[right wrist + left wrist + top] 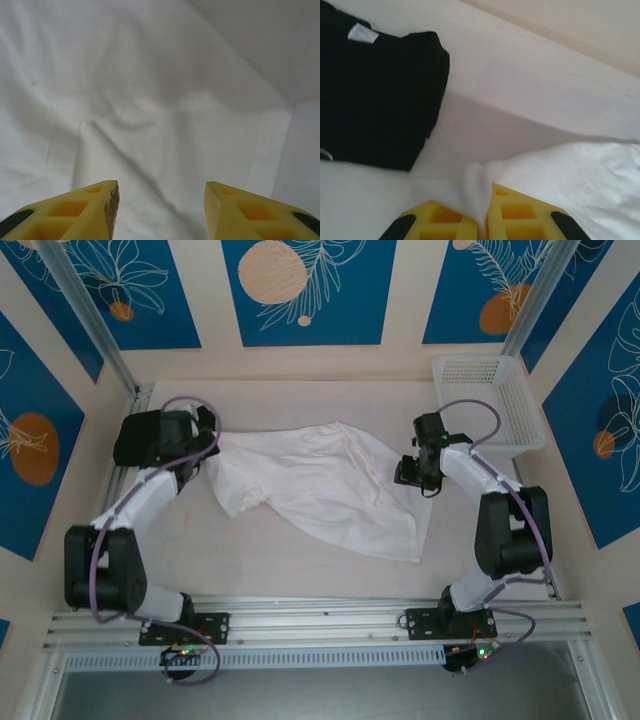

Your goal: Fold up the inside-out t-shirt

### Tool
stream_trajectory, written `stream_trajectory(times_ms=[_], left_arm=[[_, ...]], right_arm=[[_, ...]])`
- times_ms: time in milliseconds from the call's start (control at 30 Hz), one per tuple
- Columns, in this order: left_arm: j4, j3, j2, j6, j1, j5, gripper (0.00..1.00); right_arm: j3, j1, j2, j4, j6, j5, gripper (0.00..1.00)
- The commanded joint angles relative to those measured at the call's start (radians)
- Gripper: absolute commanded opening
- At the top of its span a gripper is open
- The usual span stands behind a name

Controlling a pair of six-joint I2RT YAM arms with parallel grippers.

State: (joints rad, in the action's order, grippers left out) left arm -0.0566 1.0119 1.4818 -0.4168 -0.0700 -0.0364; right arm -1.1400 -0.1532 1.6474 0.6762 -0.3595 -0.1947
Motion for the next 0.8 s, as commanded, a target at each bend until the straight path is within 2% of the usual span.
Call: stream_trajectory(times_ms=[0,100,200,367,600,633,767], left_arm=[[-0.02,0.149,0.08,0.054,0.024,-0.036,0.19],[-0.053,0.194,0.123,0.052,0.024,0.014,0.48],[-0.046,0.159,0.105,0.047,0.024,0.017,0.62],[-0.025,0.065,0.013,0.018,0.022,0.054,0.68],[0.027,-0.061,-0.076,-0.036,0.003,0.135,0.71],[0.026,-0.073,-0.086,-0.037,-0.003,0.14,0.71],[0.02,-0.125,-0.131,-0.05,-0.042,0.155,0.72]], right_arm=[[-0.089,-0.044,0.076,-0.061,0.077,0.031,0.48],[-0.141,-0.109,0.144,-0.069,0.131,-0.005,0.48],[-0.202,-0.139,0.215,-0.048,0.15,-0.028,0.48],[-0.261,-0.144,0.304,-0.001,0.147,-0.079,0.44],[-0.263,-0.146,0.326,-0.014,0.149,-0.052,0.37],[-0.264,-0.145,0.328,-0.019,0.149,-0.044,0.32],[-0.275,-0.135,0.319,-0.011,0.149,-0.026,0.05]])
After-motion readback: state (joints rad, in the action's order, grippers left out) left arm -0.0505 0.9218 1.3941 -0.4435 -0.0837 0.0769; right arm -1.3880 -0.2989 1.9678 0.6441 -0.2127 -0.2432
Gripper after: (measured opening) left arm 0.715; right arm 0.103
